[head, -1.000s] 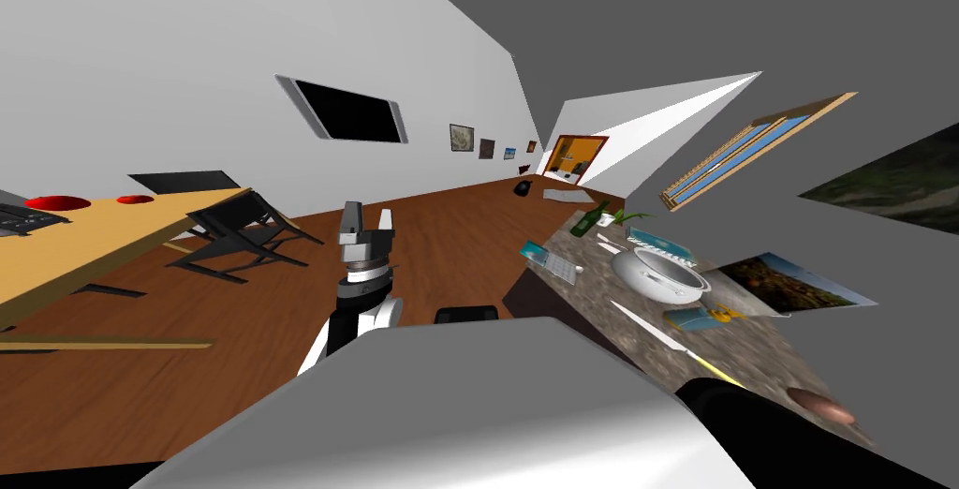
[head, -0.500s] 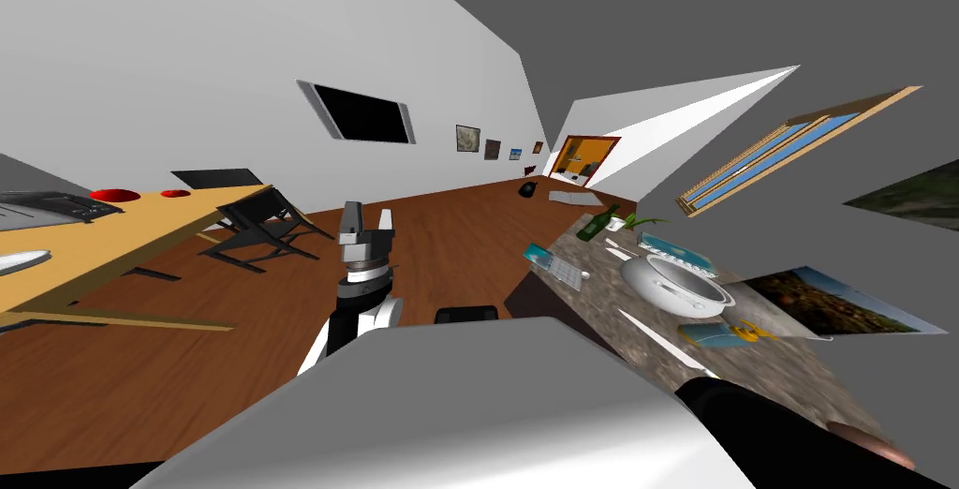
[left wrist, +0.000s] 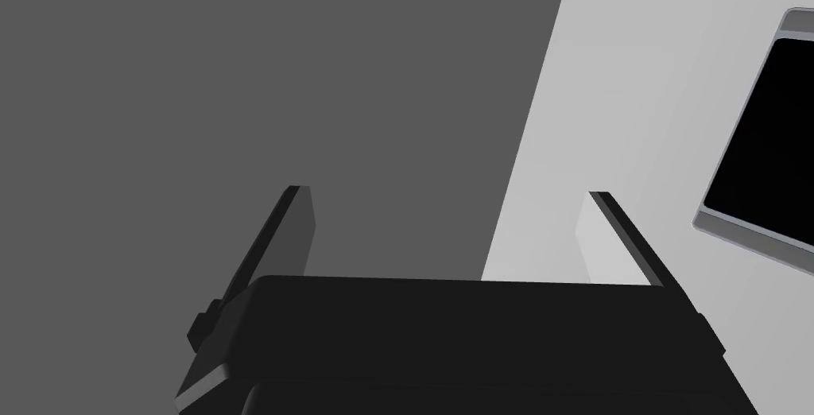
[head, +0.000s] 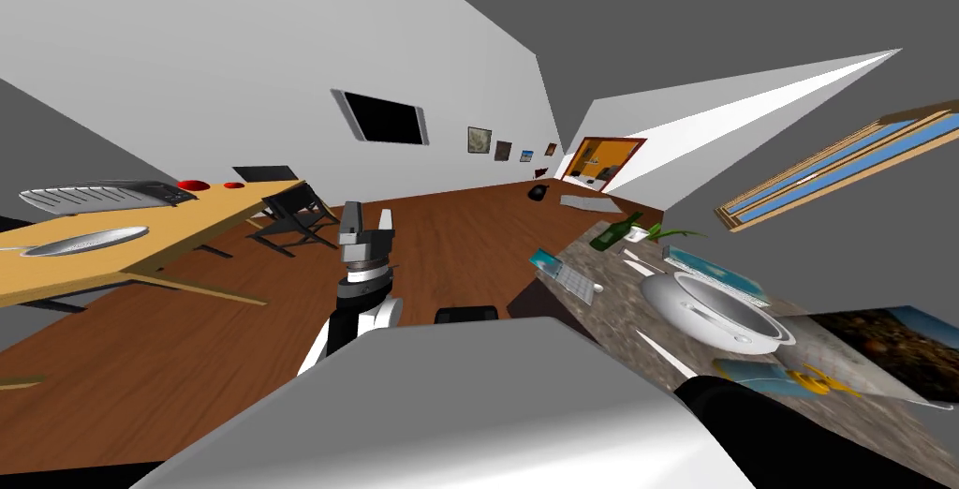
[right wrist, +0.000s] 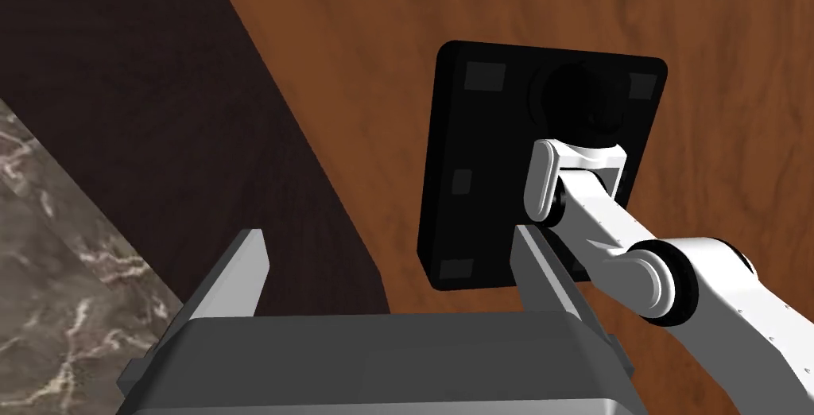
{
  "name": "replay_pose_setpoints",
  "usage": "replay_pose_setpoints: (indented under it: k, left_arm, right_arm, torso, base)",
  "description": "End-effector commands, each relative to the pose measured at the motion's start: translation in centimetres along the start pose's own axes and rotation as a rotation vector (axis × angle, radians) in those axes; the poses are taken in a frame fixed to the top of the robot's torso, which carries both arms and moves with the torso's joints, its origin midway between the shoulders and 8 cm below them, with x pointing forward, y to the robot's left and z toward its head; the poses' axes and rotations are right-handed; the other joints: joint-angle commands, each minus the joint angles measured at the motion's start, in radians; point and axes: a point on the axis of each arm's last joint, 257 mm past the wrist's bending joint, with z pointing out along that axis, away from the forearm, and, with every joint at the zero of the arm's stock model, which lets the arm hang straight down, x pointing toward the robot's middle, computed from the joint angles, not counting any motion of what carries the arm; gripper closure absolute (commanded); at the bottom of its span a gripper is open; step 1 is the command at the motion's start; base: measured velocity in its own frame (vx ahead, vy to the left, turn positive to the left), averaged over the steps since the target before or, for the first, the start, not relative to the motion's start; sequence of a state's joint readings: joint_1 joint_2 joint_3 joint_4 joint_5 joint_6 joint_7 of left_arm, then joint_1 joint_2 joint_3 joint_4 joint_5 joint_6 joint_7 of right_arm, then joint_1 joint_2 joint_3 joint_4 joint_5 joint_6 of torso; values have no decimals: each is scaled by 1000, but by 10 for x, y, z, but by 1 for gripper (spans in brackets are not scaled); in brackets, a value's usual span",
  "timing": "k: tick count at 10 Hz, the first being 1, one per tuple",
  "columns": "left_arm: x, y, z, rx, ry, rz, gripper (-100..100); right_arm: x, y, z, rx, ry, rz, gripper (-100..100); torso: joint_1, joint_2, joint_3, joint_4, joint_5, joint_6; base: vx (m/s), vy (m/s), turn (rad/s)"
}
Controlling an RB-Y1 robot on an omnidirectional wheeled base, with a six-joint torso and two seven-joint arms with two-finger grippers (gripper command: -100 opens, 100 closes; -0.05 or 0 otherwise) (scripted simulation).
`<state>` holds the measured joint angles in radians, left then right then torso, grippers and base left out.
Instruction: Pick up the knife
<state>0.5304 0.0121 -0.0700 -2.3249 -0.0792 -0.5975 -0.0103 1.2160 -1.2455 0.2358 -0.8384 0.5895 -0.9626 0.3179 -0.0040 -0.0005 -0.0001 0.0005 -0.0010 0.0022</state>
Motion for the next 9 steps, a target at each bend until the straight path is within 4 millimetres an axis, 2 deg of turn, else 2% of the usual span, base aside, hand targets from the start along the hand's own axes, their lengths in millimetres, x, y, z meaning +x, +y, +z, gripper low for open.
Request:
replay_pose_setpoints:
  k: [1,2,3,4,5,6,8,9]
  left_arm:
    - [0,0,0,0,0,0,0]
    - [0,0,0,0,0,0,0]
    - [0,0,0,0,0,0,0]
    - [0,0,0,0,0,0,0]
    - [0,0,0,0,0,0,0]
    - [0,0,0,0,0,0,0]
    - [0,0,0,0,0,0,0]
    - [0,0,0,0,0,0,0]
  right_arm:
    - [6,-23,-18,47,34,-32,-100]
    - [12,-43,-35,92,61,-50,-100]
    - [20,-49,-42,112,77,-37,-100]
    - [20,-49,-42,112,77,-37,-100]
    - [20,-64,-53,145,88,-58,-100]
    - [23,-66,-56,151,93,-54,-100]
    - [18,-87,-69,202,92,-82,-100]
    - [12,-93,-69,216,78,-93,-100]
  torso:
    - [0,0,0,0,0,0]
    - [-1,-1,0,0,0,-1]
    - [-2,-1,-1,0,-1,-2]
    - [-1,-1,-1,0,0,0]
    - [0,0,0,0,0,1]
    - [1,0,0,0,0,-1]
    - [0,0,0,0,0,0]
    - [-1,-1,0,0,0,-1]
  base:
    - [19,-37,262]
    - [21,-58,407]
    - [22,-56,131]
    - [14,-28,-49]
    - [14,-20,199]
    - [10,-25,165]
    - [10,-38,230]
    - [11,-57,258]
